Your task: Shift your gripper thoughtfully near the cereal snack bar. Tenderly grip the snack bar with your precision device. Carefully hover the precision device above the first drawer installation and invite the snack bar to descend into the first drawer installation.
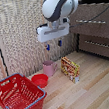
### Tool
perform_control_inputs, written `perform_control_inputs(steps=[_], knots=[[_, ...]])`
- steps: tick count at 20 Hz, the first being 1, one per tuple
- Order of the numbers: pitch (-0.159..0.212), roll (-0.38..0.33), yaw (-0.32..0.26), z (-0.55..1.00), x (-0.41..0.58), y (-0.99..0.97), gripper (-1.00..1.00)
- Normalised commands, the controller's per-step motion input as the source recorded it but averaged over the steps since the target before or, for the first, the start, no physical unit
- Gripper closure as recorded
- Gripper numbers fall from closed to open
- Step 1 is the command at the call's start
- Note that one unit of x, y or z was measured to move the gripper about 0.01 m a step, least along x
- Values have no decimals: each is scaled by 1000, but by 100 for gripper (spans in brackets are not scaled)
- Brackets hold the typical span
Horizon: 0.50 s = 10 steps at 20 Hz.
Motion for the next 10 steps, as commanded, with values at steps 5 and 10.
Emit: perform_control_inputs(steps=[5, 10], knots=[[5, 22, -53, -251, -74, -517, -100], [26, 0, -25, -339, -61, -369, -100]])
